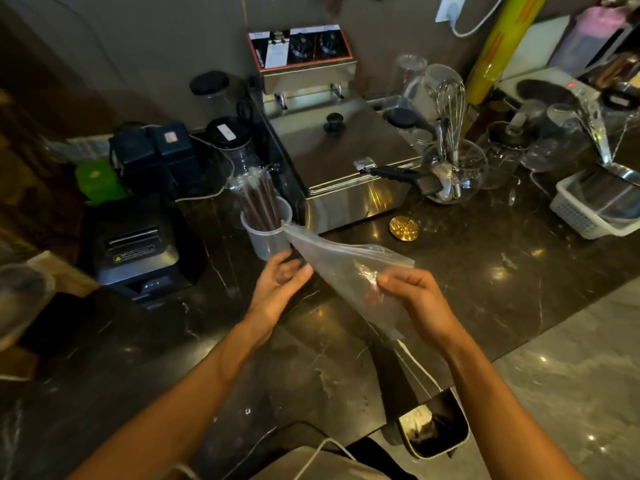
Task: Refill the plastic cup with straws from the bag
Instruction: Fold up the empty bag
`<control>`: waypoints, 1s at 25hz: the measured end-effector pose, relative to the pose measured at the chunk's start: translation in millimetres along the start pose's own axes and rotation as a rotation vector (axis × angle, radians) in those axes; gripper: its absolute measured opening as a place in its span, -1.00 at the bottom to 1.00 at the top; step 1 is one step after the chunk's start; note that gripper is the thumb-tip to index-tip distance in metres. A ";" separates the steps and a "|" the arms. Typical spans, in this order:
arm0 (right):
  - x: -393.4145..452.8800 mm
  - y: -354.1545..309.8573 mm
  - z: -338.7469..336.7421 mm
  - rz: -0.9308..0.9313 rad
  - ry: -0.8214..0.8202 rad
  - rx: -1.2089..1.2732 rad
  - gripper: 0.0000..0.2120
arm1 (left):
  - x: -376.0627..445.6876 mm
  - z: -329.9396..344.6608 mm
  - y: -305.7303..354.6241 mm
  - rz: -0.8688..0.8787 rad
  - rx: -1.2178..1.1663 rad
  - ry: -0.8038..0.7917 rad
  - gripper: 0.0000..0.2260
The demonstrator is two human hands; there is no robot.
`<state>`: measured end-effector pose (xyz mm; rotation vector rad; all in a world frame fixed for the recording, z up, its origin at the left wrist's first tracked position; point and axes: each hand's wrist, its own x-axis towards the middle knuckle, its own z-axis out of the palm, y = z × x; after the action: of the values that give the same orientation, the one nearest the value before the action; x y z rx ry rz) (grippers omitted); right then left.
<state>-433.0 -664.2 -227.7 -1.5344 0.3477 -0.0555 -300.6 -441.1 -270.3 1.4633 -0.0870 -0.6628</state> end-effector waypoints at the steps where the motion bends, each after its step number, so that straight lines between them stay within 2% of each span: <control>1: 1.0 -1.6 1.1 0.018 -0.006 0.092 -0.63 | -2.5 -3.5 1.8 0.017 0.019 -0.027 -0.40; 4: 2.9 -6.3 4.1 0.030 -0.013 0.270 -0.71 | -8.5 -9.8 3.1 0.077 0.099 0.014 -0.68; 7: 1.3 -12.1 7.5 0.072 -0.050 0.369 -0.71 | -13.2 -16.0 1.1 0.075 0.083 0.016 -0.64; 9: 3.0 -9.6 12.2 0.141 -0.001 0.343 -0.72 | -16.5 -18.2 -1.7 0.054 0.087 -0.060 -0.73; 11: 5.9 0.5 16.2 0.238 0.079 0.322 -0.70 | -18.9 -16.3 -5.8 0.041 0.084 -0.045 -0.84; 15: -0.6 36.7 26.8 0.430 0.064 0.321 -0.67 | -13.4 -12.6 -20.6 0.059 0.093 0.082 -0.79; 19: -11.6 71.9 31.8 0.525 0.100 0.203 -0.70 | -11.8 -10.5 -32.6 -0.033 0.052 0.200 -0.73; 23: -12.8 82.1 28.5 0.470 0.222 0.203 -0.83 | -9.2 -14.0 -45.6 -0.034 0.374 0.195 -0.58; 25: -13.1 82.7 26.5 0.444 0.247 0.244 -0.86 | -9.6 -14.3 -47.1 -0.008 0.429 0.249 -0.58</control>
<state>-453.6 -631.6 -306.6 -1.1837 0.8407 0.0607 -319.1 -422.3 -313.0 1.9500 -0.0305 -0.4793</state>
